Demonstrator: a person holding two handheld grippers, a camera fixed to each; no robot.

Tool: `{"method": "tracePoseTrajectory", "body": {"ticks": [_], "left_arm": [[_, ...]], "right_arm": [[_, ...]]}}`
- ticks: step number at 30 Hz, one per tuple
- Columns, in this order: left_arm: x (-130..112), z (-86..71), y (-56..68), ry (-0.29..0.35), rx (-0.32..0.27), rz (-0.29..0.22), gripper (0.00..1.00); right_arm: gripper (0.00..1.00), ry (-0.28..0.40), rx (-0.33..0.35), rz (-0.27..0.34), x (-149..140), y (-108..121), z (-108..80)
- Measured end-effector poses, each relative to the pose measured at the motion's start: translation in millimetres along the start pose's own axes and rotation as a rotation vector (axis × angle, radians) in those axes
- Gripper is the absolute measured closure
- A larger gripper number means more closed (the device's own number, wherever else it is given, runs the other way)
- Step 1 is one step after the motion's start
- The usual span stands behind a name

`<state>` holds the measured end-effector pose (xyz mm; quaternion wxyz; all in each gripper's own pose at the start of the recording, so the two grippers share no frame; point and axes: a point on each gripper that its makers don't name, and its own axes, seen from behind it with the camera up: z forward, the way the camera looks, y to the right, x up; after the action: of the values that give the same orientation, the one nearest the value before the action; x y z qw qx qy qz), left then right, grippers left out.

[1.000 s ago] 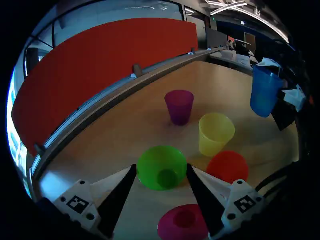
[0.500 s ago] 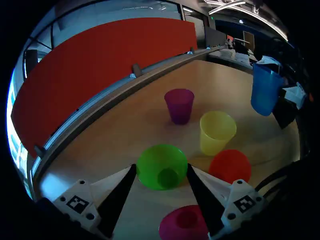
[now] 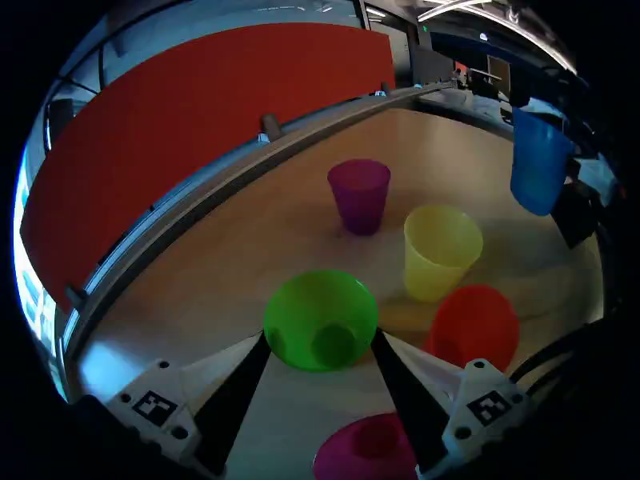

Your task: Pour water

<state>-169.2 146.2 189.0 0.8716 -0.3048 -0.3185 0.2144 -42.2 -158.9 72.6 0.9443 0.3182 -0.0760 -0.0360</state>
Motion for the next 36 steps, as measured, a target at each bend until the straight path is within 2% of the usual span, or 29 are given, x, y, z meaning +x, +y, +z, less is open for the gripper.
{"method": "tracePoseTrajectory", "body": {"ticks": [2, 8, 20, 36], "left_arm": [[0.9, 0.8, -2.2, 0.012, 0.019, 0.018, 0.09], [13.0, -1.0, -3.8, 0.048, 0.009, -0.018, 0.09], [15.0, -1.9, -1.0, 0.051, 0.01, -0.009, 0.1], [29.1, -19.4, -1.1, 0.099, 0.027, -0.023, 0.11]], "right_arm": [[0.06, -0.002, 0.0, -0.001, -1.0, 0.4, -0.5], [0.06, -0.01, -0.006, 0.006, -4.1, 3.1, 0.6], [0.07, -0.004, -0.004, 0.003, -0.9, 0.9, 1.1], [0.07, 0.004, -0.01, 0.0, 5.9, -0.5, -5.9]]}}
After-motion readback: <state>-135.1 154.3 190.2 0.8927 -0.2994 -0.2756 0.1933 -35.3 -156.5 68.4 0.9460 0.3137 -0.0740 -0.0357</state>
